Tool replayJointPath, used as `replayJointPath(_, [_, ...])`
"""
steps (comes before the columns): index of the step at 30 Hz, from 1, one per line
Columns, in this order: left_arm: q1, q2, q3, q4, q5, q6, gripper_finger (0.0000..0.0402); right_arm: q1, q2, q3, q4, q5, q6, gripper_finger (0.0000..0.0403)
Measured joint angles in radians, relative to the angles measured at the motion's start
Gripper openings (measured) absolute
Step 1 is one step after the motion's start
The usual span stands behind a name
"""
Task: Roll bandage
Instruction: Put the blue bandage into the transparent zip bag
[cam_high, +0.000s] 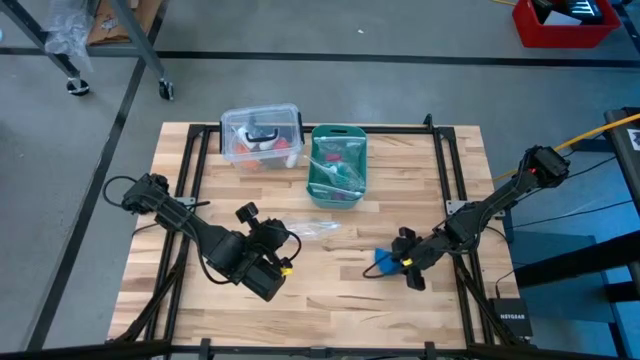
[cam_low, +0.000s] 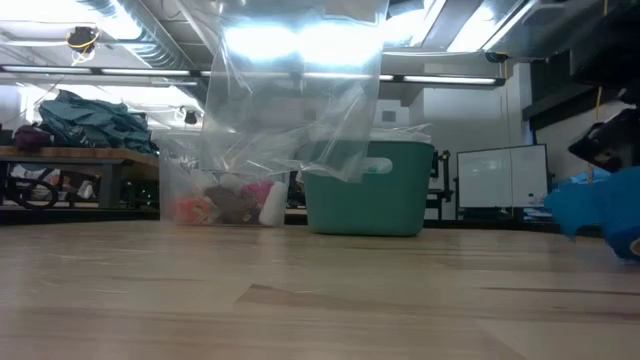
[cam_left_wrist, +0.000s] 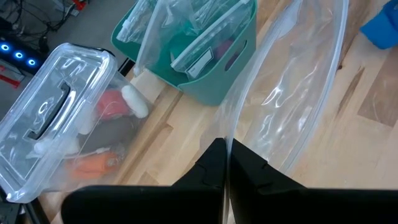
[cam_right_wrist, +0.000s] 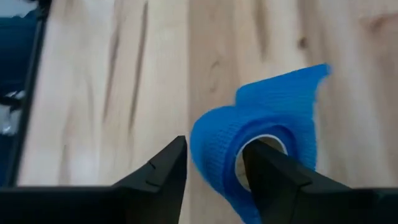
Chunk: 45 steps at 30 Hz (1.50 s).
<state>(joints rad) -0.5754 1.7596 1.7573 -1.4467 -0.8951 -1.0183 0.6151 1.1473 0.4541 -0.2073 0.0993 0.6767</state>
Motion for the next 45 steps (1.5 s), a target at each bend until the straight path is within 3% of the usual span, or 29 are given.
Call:
replayJointPath(4, [0.000, 0.000, 0.000, 0.000, 0.000, 0.000, 0.0000, 0.000, 0.000, 0.000, 0.000, -0.071, 0.000, 0.0123])
replayJointPath(11, [0.000, 0.000, 0.000, 0.000, 0.000, 0.000, 0.0000, 0.000, 0.000, 0.000, 0.002, -0.056, -0.001, 0.0017])
replayJointPath(26, [0.000, 0.000, 0.000, 0.000, 0.000, -0.005, 0.0000, 0.000, 0.001, 0.000, 0.077, 0.180, 0.022, 0.0017])
replayJointPath(31, [0.006, 0.000, 0.000, 0.000, 0.000, -0.032, 0.0000, 0.000, 0.001, 0.000, 0.280, 0.337, -0.087, 0.0009])
replayJointPath(36, [0.017, 0.000, 0.000, 0.001, 0.000, -0.033, 0.0000, 0.000, 0.001, 0.000, 0.661, 0.479, -0.292, 0.0012])
replayJointPath(40, [0.037, 0.000, 0.000, 0.053, 0.000, -0.030, 0.0000, 0.000, 0.001, 0.002, 0.952, 0.523, -0.481, 0.0009])
replayJointPath(45, [0.069, 0.008, 0.000, 0.222, 0.000, 0.068, 0.0000, -0.022, 0.001, 0.074, 0.992, 0.524, -0.614, 0.0009])
